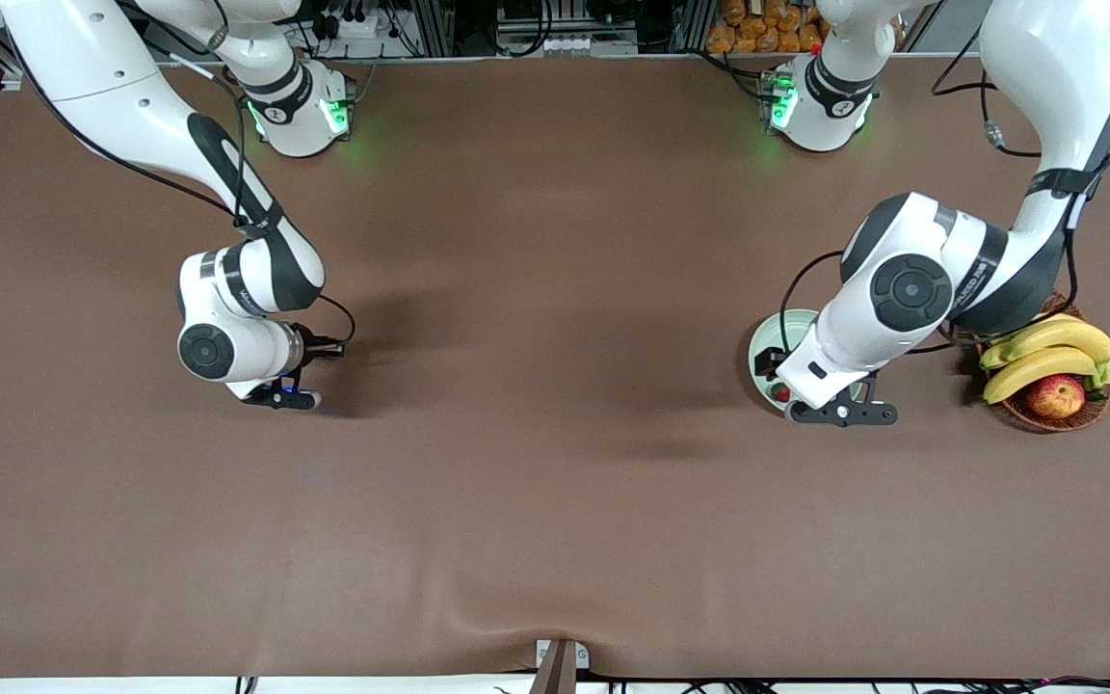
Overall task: Collect all strawberries into plate
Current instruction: 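Open the left gripper over the plate while the right gripper lifts strawberry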
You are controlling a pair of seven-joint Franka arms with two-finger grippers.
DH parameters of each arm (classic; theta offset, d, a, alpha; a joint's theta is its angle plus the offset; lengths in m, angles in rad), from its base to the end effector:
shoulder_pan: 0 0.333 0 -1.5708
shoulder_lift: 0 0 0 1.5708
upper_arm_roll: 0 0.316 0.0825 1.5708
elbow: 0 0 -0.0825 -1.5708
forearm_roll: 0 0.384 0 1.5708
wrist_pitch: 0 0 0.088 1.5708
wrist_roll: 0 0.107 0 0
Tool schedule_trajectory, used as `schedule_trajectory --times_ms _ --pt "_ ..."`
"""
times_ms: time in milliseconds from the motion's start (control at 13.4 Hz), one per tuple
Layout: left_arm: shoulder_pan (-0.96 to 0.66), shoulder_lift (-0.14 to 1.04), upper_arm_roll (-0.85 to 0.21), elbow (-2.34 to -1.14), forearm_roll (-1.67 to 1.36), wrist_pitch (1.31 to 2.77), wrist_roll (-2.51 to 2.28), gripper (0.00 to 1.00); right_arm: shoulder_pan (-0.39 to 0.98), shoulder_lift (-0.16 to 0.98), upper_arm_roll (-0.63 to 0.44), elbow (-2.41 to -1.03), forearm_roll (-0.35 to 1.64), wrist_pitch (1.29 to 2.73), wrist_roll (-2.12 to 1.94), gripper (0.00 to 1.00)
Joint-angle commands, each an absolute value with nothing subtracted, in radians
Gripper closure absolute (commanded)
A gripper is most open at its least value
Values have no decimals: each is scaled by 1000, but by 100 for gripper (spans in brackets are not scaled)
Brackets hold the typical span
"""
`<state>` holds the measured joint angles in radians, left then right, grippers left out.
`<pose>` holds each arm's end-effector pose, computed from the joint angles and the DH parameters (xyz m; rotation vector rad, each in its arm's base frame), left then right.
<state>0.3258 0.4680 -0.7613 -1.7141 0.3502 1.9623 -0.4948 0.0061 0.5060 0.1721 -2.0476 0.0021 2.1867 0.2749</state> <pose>0.6095 -0.2040 0.3707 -3.1058 0.0742 0.1067 0.5428 0.0999 0.1683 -3.0794 0.1607 0.5771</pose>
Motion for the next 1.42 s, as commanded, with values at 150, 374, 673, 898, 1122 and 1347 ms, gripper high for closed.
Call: schedule_trajectory --times_ms 150,374,673,898,1122,1347 --pt "233 492 -761 -1605 241 1936 -633 0 0 468 181 -2076 15 2174 278 80" --pt "141 502 -761 -1585 215 1936 -780 0 11 453 195 -2021 15 2175 276 81" --pt "66 520 -759 -1583 213 1936 -896 0 77 463 207 -1861 17 2175 293 88" --pt "75 511 -759 -1583 215 1936 -899 0 118 495 207 -1777 17 2180 334 91" --pt "84 499 -759 -1582 215 1936 -907 0 175 541 207 -1697 18 2187 420 91" --pt "155 476 -759 -1586 213 1892 -905 0 208 606 209 -1626 63 2216 465 91"
